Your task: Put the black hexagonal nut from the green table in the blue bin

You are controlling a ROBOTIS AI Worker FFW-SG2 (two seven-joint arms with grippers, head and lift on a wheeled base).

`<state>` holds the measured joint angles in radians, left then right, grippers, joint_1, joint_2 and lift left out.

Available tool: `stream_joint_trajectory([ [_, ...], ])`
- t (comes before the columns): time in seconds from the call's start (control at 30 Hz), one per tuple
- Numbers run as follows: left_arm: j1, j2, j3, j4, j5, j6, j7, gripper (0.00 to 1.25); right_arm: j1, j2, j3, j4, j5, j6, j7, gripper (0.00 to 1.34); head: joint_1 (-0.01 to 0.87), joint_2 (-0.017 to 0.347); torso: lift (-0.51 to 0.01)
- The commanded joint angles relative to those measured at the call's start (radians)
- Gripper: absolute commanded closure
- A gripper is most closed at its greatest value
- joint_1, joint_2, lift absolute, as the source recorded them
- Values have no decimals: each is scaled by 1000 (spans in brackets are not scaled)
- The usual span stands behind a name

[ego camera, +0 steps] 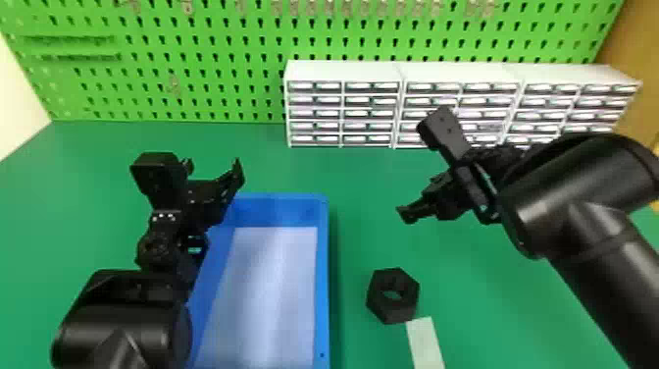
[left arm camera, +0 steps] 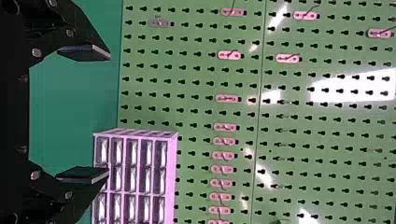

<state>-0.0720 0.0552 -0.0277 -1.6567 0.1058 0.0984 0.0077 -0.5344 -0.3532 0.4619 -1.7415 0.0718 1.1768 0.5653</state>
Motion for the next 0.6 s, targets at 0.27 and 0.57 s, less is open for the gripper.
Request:
stream_joint_trajectory([
  [0.27,1,0,2,0,-1,1,0,381,-55,-9,132,34,-7,118,82,272,686,51,-96],
  [0.57,5,0,3,2,-3,1,0,381,-75,-7,213,68,-4,156,110,271,686,51,-96],
])
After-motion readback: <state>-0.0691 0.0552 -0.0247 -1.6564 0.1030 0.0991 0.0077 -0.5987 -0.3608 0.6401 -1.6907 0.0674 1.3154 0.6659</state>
